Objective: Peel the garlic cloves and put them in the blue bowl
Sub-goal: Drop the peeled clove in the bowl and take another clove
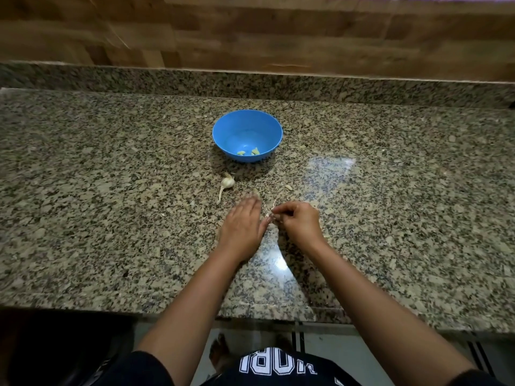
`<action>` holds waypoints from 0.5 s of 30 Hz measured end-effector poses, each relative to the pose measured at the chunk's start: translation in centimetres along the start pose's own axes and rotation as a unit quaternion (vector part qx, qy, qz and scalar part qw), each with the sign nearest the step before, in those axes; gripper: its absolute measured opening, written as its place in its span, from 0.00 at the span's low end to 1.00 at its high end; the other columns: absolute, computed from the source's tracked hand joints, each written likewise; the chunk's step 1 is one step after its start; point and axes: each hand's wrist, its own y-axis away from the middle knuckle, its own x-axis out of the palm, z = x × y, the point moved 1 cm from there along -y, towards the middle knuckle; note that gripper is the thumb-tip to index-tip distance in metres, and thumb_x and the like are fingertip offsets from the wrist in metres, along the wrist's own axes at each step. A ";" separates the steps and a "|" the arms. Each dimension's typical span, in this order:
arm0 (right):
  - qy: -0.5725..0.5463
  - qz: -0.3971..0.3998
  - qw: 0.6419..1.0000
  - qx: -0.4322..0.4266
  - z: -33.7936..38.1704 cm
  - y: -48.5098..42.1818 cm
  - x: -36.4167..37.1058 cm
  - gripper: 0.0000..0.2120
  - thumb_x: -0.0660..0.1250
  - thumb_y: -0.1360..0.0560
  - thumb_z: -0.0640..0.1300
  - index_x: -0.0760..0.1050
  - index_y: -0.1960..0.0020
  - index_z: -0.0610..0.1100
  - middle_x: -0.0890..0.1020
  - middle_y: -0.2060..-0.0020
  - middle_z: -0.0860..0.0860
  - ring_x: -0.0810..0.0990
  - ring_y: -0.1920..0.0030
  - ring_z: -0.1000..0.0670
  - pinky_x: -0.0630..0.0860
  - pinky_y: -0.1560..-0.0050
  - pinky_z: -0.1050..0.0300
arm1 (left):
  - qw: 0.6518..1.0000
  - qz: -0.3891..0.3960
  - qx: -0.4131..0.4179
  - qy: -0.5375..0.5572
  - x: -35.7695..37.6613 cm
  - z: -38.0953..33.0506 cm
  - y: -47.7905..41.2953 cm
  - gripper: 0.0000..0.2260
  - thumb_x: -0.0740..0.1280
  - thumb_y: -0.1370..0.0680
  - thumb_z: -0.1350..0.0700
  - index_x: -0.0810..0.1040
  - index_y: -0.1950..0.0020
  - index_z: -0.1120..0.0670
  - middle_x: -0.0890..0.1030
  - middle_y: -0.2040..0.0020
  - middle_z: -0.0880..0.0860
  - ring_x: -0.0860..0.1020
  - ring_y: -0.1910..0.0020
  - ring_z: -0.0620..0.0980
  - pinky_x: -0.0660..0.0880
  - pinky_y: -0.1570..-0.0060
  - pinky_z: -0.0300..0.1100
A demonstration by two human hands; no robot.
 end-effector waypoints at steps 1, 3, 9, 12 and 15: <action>-0.001 0.003 1.000 0.000 0.0 0.0 0.0 0.08 0.64 0.25 0.31 0.80 0.49 0.37 0.83 0.51 0.44 0.81 0.52 0.50 0.79 0.45 0.54 | 1.000 -0.018 0.005 0.024 0.0 -0.2 0.3 0.24 0.46 0.18 0.46 0.54 0.23 0.54 0.55 0.23 0.52 0.53 0.24 0.49 0.48 0.27 0.42; -0.007 0.008 1.000 0.001 0.0 0.1 -0.1 0.08 0.64 0.25 0.31 0.80 0.49 0.37 0.83 0.51 0.45 0.81 0.52 0.51 0.78 0.45 0.56 | 0.996 -0.065 0.002 0.068 0.0 -0.5 1.1 0.19 0.52 0.17 0.53 0.63 0.26 0.54 0.65 0.27 0.52 0.61 0.28 0.49 0.55 0.30 0.39; -0.012 0.006 1.000 0.000 0.2 0.1 -0.8 0.09 0.62 0.24 0.31 0.80 0.49 0.37 0.82 0.50 0.45 0.81 0.52 0.51 0.78 0.52 0.63 | 0.977 -0.120 -0.016 0.173 -0.3 -0.1 1.8 0.13 0.60 0.20 0.62 0.76 0.37 0.58 0.75 0.40 0.53 0.70 0.42 0.43 0.63 0.37 0.31; -0.015 0.009 1.000 0.002 0.4 0.1 -1.1 0.09 0.62 0.24 0.31 0.80 0.50 0.37 0.82 0.50 0.45 0.82 0.52 0.46 0.80 0.51 0.57 | 0.969 -0.136 -0.033 0.205 -0.5 -0.2 1.7 0.12 0.62 0.21 0.60 0.75 0.38 0.59 0.74 0.41 0.52 0.66 0.42 0.41 0.66 0.39 0.33; -0.017 0.013 1.000 0.005 0.5 0.1 -1.3 0.09 0.62 0.24 0.32 0.80 0.50 0.38 0.82 0.52 0.46 0.81 0.51 0.43 0.80 0.49 0.51 | 0.971 -0.128 -0.051 0.193 -0.5 -0.2 1.4 0.12 0.61 0.20 0.57 0.73 0.37 0.58 0.72 0.41 0.52 0.64 0.42 0.41 0.64 0.40 0.34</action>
